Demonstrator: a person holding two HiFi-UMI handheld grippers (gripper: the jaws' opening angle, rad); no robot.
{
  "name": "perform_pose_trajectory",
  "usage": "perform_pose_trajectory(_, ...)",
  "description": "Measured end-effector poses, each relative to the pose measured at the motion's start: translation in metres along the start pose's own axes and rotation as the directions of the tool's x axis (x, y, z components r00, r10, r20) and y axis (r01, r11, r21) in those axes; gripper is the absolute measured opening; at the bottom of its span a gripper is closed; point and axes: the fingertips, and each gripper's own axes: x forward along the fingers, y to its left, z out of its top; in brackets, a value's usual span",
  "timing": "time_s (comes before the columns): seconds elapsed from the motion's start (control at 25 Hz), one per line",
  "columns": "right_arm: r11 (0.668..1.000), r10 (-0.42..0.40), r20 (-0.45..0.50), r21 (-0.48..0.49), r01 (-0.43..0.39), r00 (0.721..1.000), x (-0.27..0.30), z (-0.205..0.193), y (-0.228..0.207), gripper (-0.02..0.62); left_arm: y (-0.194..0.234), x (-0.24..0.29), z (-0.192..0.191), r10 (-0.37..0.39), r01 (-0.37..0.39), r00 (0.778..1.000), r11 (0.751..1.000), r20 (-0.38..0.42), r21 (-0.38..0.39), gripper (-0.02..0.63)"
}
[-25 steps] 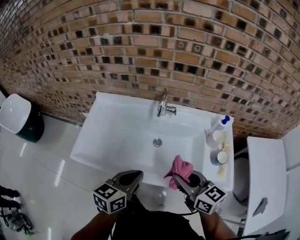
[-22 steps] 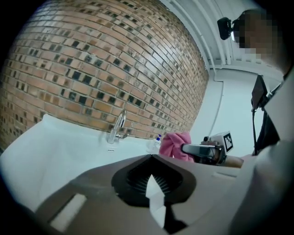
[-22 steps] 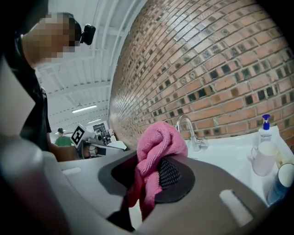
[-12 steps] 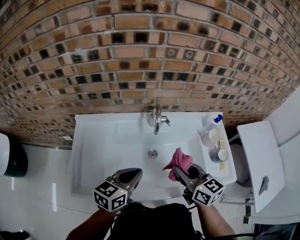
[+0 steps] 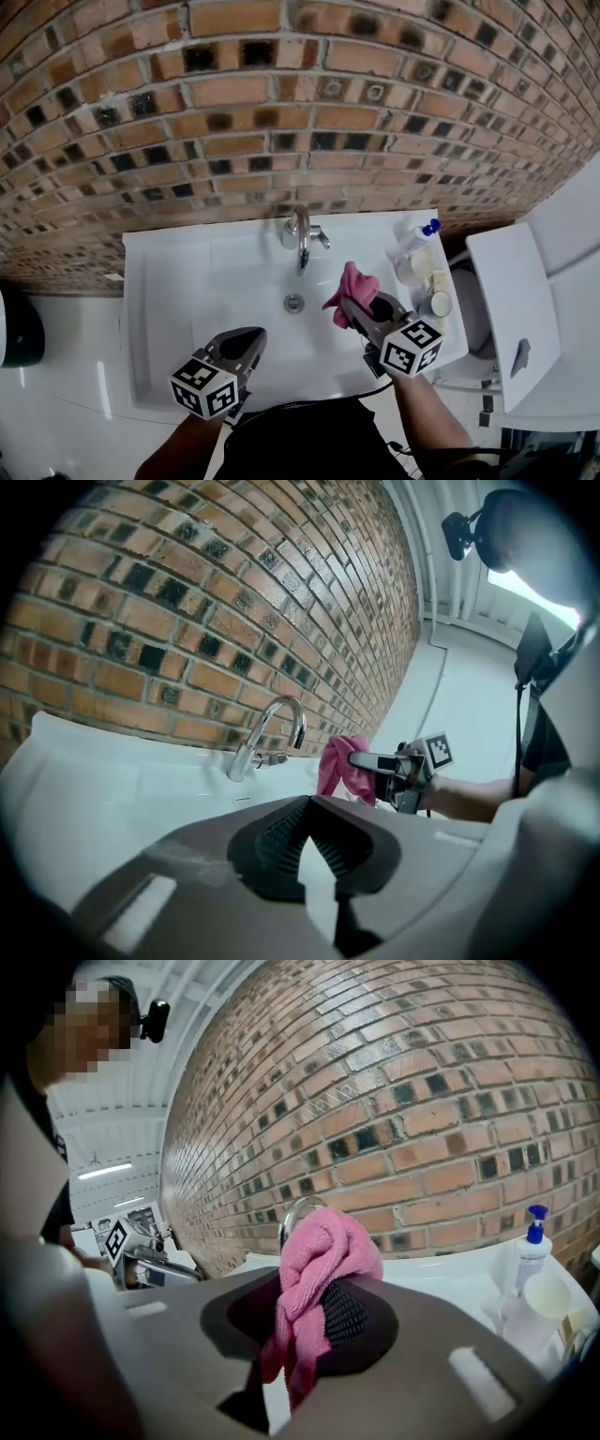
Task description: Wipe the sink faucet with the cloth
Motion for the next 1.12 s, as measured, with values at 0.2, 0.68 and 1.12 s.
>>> perform_pose_trajectory(0.2, 1.0, 0.022, -0.034, 0.013, -0.021, 0.999, 0.024, 0.003, -0.054, 0.097, 0.008, 0.017, 0.006, 0.071, -0.07, 0.997, 0.996, 0.019, -0.059, 0.006)
perform_pose_trajectory(0.68, 0.992, 0.123, -0.107, 0.048, -0.119, 0.987, 0.125, -0.043, -0.162, 0.097, 0.02, 0.052, 0.011, 0.184, -0.189, 0.981, 0.976, -0.057, -0.109, 0.006)
perform_pose_trajectory(1.12, 0.946, 0.318, -0.104, 0.101, -0.308, 0.942, 0.171, -0.051, -0.151, 0.094, 0.037, 0.069, 0.005, 0.217, -0.235, 0.968, 0.962, -0.129, -0.14, 0.006)
